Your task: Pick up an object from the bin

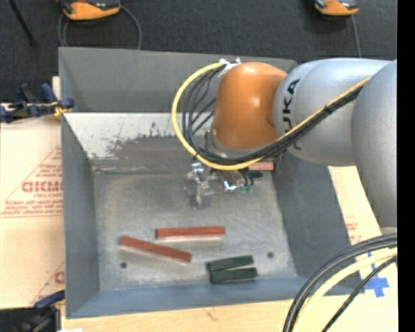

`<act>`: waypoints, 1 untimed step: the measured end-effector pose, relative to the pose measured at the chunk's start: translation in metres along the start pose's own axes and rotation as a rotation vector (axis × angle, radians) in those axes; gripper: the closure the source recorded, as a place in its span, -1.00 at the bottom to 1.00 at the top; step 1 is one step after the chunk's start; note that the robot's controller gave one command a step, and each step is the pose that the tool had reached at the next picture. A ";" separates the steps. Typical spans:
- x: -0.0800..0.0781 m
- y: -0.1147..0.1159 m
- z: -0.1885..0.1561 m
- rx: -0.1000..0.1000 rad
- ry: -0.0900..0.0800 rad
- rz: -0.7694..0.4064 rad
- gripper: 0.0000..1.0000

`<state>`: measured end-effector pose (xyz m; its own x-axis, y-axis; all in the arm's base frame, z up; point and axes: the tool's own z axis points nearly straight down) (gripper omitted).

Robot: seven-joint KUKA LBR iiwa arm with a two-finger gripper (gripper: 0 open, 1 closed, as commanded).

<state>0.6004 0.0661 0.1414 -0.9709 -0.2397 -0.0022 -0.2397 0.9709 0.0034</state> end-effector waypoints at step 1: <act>0.000 -0.003 0.000 0.002 -0.002 0.003 -1.00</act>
Offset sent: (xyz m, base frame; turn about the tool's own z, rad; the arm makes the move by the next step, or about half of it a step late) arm 0.0000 0.0000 0.0000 0.0000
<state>0.6015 0.0633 0.1417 -0.9716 -0.2365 -0.0038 -0.2365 0.9716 0.0012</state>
